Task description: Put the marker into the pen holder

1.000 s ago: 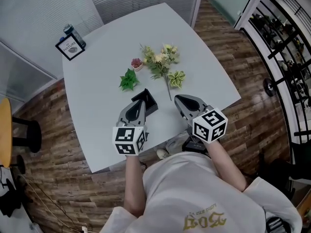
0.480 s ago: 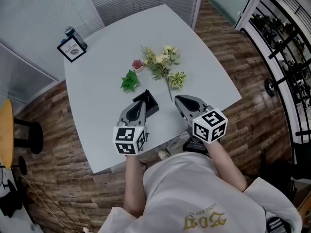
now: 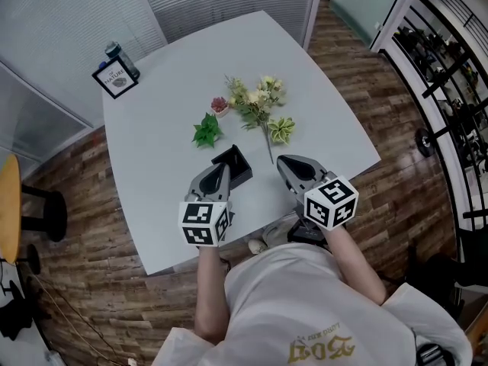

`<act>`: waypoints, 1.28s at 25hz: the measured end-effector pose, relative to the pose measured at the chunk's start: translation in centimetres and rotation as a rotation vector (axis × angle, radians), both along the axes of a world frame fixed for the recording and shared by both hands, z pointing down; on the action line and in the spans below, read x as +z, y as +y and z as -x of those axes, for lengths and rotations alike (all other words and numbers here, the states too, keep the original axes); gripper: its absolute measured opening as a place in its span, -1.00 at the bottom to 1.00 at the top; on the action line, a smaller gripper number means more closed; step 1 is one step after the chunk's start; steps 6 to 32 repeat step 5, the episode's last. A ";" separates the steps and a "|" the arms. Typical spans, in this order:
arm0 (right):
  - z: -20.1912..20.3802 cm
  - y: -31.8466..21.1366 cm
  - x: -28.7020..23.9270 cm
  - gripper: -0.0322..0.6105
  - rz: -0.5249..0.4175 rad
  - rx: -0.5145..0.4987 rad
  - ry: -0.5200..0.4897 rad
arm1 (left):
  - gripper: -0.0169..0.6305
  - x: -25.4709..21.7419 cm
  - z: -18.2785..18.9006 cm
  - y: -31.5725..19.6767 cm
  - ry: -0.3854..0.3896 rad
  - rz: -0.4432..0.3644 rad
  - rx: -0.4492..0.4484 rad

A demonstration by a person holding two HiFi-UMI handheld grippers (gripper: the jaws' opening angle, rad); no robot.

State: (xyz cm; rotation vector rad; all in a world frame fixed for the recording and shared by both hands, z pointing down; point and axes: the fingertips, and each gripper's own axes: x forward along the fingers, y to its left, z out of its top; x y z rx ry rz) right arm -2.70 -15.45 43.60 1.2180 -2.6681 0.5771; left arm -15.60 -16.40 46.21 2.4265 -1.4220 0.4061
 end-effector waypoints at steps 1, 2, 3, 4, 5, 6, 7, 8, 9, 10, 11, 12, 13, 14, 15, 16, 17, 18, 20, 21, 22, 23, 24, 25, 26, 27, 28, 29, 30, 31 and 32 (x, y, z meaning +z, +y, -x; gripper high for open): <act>0.1 0.0 0.0 -0.85 0.000 0.000 0.001 | -0.90 0.0 0.1 0.0 0.001 0.001 0.001; 0.2 -0.1 0.0 -0.85 0.001 -0.001 0.001 | -0.90 0.1 0.2 -0.1 0.003 0.002 0.001; 0.3 -0.1 0.1 -0.85 0.001 -0.002 0.002 | -0.91 0.1 0.3 -0.1 0.005 0.004 0.001; 0.4 -0.2 0.0 -0.85 0.001 -0.003 0.002 | -0.90 0.2 0.5 -0.1 0.006 0.005 0.001; 0.5 -0.2 0.0 -0.85 0.001 -0.004 0.003 | -0.91 0.2 0.6 -0.1 0.008 0.006 0.000; 0.5 -0.2 0.0 -0.85 0.001 -0.004 0.003 | -0.91 0.2 0.6 -0.1 0.008 0.006 0.000; 0.5 -0.2 0.0 -0.85 0.001 -0.004 0.003 | -0.91 0.2 0.6 -0.1 0.008 0.006 0.000; 0.5 -0.2 0.0 -0.85 0.001 -0.004 0.003 | -0.91 0.2 0.6 -0.1 0.008 0.006 0.000; 0.5 -0.2 0.0 -0.85 0.001 -0.004 0.003 | -0.91 0.2 0.6 -0.1 0.008 0.006 0.000; 0.5 -0.2 0.0 -0.85 0.001 -0.004 0.003 | -0.91 0.2 0.6 -0.1 0.008 0.006 0.000; 0.5 -0.2 0.0 -0.85 0.001 -0.004 0.003 | -0.91 0.2 0.6 -0.1 0.008 0.006 0.000; 0.5 -0.2 0.0 -0.85 0.001 -0.004 0.003 | -0.91 0.2 0.6 -0.1 0.008 0.006 0.000; 0.5 -0.2 0.0 -0.85 0.001 -0.004 0.003 | -0.91 0.2 0.6 -0.1 0.008 0.006 0.000; 0.5 -0.2 0.0 -0.85 0.001 -0.004 0.003 | -0.91 0.2 0.6 -0.1 0.008 0.006 0.000; 0.5 -0.2 0.0 -0.85 0.001 -0.004 0.003 | -0.91 0.2 0.6 -0.1 0.008 0.006 0.000; 0.5 -0.2 0.0 -0.85 0.001 -0.004 0.003 | -0.91 0.2 0.6 -0.1 0.008 0.006 0.000; 0.5 -0.2 0.0 -0.85 0.001 -0.004 0.003 | -0.91 0.2 0.6 -0.1 0.008 0.006 0.000; 0.5 -0.2 0.0 -0.85 0.001 -0.004 0.003 | -0.91 0.2 0.6 -0.1 0.008 0.006 0.000; 0.5 -0.2 0.0 -0.85 0.001 -0.004 0.003 | -0.91 0.2 0.6 -0.1 0.008 0.006 0.000; 0.5 -0.2 0.0 -0.85 0.001 -0.004 0.003 | -0.91 0.2 0.6 -0.1 0.008 0.006 0.000; 0.5 -0.2 0.0 -0.85 0.001 -0.004 0.003 | -0.91 0.2 0.6 -0.1 0.008 0.006 0.000; 0.5 -0.2 0.0 -0.85 0.001 -0.004 0.003 | -0.91 0.2 0.6 -0.1 0.008 0.006 0.000; 0.5 -0.2 0.0 -0.85 0.001 -0.004 0.003 | -0.91 0.2 0.6 -0.1 0.008 0.006 0.000; 0.5 -0.2 0.0 -0.85 0.001 -0.004 0.003 | -0.91 0.2 0.6 -0.1 0.008 0.006 0.000; 0.5 -0.2 0.0 -0.85 0.001 -0.004 0.003 | -0.91 0.2 0.6 -0.1 0.008 0.006 0.000; 0.5 -0.2 0.0 -0.85 0.001 -0.004 0.003 | -0.91 0.2 0.6 -0.1 0.008 0.006 0.000; 0.5 -0.2 0.0 -0.85 0.001 -0.004 0.003 | -0.91 0.2 0.6 -0.1 0.008 0.006 0.000; 0.5 -0.2 0.0 -0.85 0.001 -0.004 0.003 | -0.91 0.2 0.6 -0.1 0.008 0.006 0.000; 0.5 -0.2 0.0 -0.85 0.001 -0.004 0.003 | -0.91 0.2 0.6 -0.1 0.008 0.006 0.000; 0.5 -0.2 0.0 -0.85 0.001 -0.004 0.003 | -0.91 0.2 0.6 -0.1 0.008 0.006 0.000; 0.5 -0.2 0.0 -0.85 0.001 -0.004 0.003 | -0.91 0.2 0.6 -0.1 0.008 0.006 0.000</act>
